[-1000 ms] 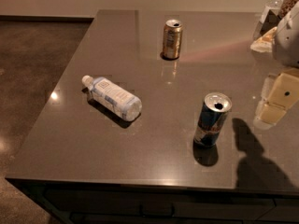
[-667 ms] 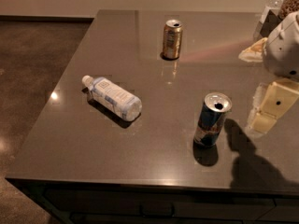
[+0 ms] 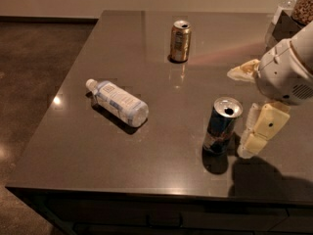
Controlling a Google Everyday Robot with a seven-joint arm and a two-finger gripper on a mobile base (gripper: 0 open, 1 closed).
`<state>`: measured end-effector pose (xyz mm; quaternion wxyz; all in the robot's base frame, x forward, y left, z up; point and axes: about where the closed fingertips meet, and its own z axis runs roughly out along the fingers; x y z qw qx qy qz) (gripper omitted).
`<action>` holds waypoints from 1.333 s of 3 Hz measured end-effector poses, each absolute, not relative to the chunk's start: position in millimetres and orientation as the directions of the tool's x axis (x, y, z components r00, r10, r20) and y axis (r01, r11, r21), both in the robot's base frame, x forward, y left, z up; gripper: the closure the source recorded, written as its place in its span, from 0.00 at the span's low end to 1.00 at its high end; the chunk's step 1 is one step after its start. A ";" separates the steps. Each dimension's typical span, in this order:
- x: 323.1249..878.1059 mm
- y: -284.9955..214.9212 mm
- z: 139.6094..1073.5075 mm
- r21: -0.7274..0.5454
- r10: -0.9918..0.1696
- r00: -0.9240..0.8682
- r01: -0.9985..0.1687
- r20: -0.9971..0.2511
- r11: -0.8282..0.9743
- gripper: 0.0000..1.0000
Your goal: Pick redbull can
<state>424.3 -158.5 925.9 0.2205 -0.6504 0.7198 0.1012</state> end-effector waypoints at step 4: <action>414.2 -131.1 917.3 -0.086 -0.832 -0.009 -0.994 -0.554 0.067 0.55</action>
Offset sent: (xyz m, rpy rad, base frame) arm -0.0055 0.0209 -0.0165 0.1160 0.0241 0.0780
